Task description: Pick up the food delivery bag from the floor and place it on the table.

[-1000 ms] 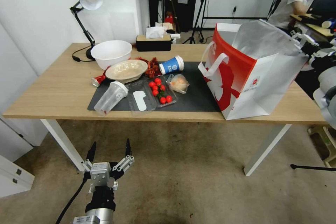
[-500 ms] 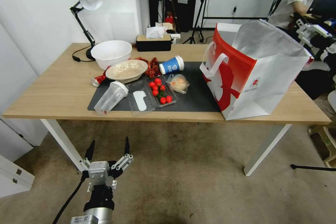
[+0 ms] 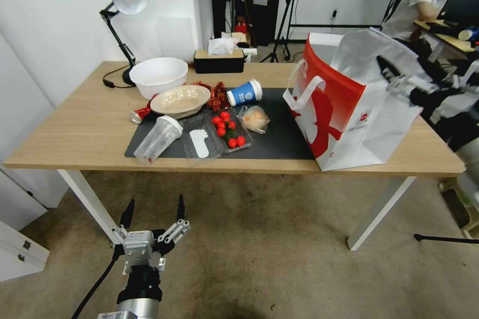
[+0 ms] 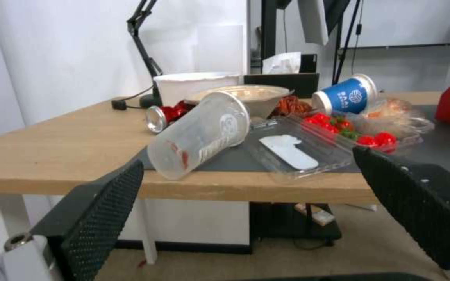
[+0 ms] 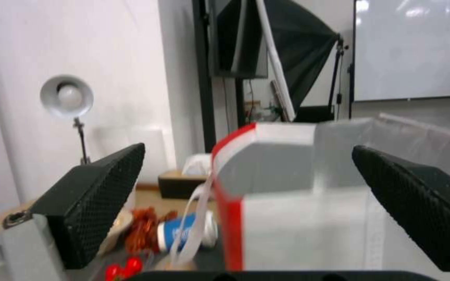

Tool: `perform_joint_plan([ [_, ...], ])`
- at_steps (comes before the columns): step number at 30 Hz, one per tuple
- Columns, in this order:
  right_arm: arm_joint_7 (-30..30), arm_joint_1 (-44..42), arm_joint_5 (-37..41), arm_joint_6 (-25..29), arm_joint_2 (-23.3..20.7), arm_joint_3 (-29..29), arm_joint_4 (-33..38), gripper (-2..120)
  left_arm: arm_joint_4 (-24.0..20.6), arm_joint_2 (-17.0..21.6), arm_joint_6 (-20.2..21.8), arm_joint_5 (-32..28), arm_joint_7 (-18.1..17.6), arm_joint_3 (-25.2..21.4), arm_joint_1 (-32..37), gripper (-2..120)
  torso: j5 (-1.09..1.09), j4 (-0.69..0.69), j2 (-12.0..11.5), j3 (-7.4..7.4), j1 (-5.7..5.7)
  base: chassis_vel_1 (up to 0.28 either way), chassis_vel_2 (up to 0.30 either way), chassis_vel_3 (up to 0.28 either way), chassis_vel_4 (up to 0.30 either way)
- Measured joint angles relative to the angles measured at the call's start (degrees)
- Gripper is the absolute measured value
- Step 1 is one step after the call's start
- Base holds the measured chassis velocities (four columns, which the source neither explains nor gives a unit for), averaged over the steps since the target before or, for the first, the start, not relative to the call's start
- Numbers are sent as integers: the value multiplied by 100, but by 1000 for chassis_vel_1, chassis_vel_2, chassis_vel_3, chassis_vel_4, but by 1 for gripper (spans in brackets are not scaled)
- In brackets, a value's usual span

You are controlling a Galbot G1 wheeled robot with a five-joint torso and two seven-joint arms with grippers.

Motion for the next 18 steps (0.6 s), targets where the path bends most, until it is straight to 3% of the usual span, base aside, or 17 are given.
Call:
perform_joint_plan([
  [11,-245,-1357,-1586,247,880,-196,262,100,7,23,-41,-30,41,7,6,100,0,-1,0,0,0,0,0,0,0],
  [18,-231,-1894,-3032,797,1492,-913,249,100,44,36,-59,-57,97,10,-43,100,0,0,0,0,0,0,0,0,0],
])
